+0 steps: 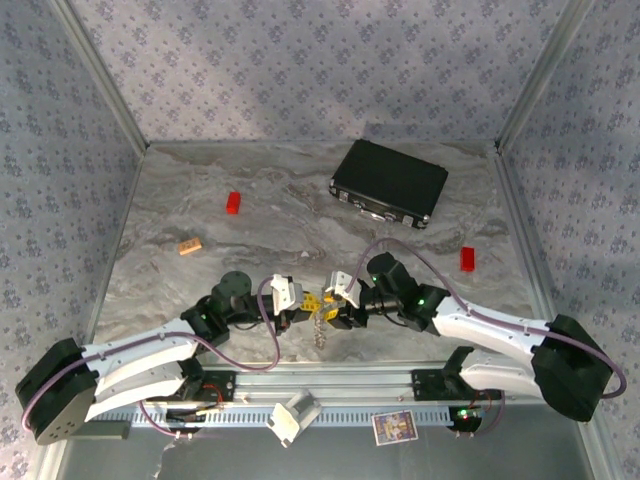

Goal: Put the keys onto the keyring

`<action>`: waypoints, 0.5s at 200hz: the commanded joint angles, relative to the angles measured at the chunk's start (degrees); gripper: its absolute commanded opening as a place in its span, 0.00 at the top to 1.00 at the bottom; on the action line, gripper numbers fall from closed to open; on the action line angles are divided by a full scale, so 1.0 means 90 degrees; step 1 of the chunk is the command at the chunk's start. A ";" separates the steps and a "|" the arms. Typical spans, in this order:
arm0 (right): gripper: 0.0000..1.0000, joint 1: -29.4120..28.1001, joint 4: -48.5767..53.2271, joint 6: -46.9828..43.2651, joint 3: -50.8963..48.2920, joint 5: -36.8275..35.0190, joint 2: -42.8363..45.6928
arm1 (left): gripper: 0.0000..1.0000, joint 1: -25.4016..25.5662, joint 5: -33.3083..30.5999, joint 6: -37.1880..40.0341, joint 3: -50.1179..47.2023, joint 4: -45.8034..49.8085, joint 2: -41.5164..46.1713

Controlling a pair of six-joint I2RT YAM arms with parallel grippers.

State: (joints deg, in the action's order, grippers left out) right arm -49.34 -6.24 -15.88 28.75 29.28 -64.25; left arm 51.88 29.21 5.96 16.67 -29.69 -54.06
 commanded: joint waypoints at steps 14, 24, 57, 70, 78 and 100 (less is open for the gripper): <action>0.65 0.0085 0.0077 0.0006 0.0028 0.0335 -0.0039 | 1.00 0.0051 -0.0126 0.0075 -0.0045 -0.0294 0.0129; 0.68 0.0099 0.0111 0.0016 0.0052 0.0350 -0.0029 | 1.00 0.0047 -0.0173 0.0102 -0.0046 -0.0262 0.0146; 0.81 0.0143 0.0371 -0.0054 0.0174 0.0407 0.0000 | 1.00 0.0046 -0.0238 0.0143 -0.0041 -0.0130 0.0191; 0.85 0.0173 0.0467 -0.0098 0.0209 0.0433 0.0028 | 1.00 0.0052 -0.0238 0.0140 -0.0055 -0.0111 0.0233; 0.87 0.0188 0.0492 -0.0110 0.0224 0.0444 0.0056 | 1.00 0.0046 -0.0239 0.0141 -0.0062 -0.0098 0.0254; 0.94 0.0223 0.0565 -0.0130 0.0256 0.0487 0.0088 | 1.00 0.0046 -0.0240 0.0166 -0.0055 -0.0037 0.0302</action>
State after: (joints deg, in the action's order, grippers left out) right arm -47.86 -3.73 -16.36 28.97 32.21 -64.27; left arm 51.88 26.85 6.57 16.34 -28.67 -52.86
